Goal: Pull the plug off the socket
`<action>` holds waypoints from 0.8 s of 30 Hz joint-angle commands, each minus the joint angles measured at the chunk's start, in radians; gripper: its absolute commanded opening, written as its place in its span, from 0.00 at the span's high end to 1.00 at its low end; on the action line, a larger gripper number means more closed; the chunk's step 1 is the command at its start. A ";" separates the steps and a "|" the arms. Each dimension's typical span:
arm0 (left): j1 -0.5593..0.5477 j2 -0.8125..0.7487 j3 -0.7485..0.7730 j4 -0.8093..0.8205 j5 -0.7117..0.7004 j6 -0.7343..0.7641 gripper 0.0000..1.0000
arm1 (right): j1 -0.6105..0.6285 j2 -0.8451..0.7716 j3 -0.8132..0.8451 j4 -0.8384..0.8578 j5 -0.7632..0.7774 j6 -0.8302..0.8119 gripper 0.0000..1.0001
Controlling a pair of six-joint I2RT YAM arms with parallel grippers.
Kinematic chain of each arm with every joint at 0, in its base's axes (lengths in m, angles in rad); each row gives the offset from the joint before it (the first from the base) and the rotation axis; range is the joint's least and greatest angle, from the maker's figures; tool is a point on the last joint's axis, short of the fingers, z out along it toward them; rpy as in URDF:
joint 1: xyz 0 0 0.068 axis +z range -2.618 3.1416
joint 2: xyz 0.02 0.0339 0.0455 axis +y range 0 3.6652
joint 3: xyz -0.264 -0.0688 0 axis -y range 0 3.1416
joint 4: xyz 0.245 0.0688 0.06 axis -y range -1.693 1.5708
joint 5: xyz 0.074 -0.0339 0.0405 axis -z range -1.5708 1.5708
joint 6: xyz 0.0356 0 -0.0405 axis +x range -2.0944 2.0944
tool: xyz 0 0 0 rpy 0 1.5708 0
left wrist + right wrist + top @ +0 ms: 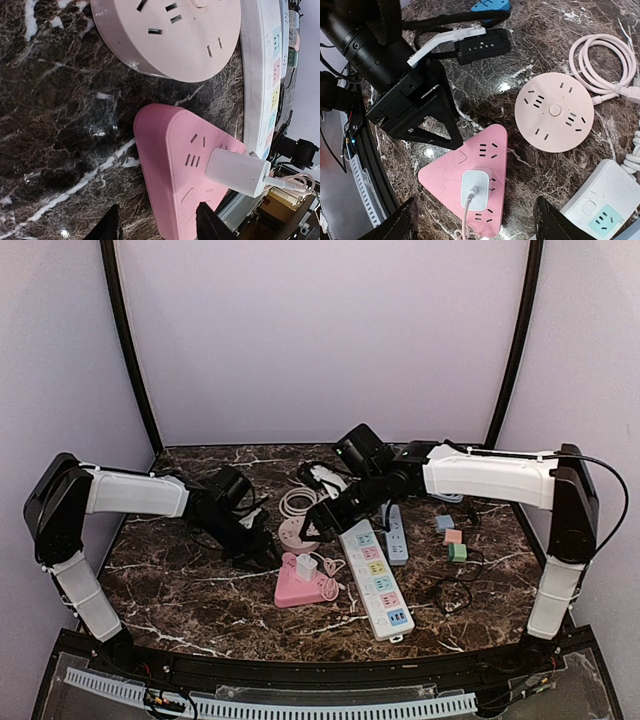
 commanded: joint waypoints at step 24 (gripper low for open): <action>-0.026 0.097 0.000 -0.010 0.201 0.050 0.50 | 0.098 0.195 0.085 -0.063 0.031 -0.010 0.46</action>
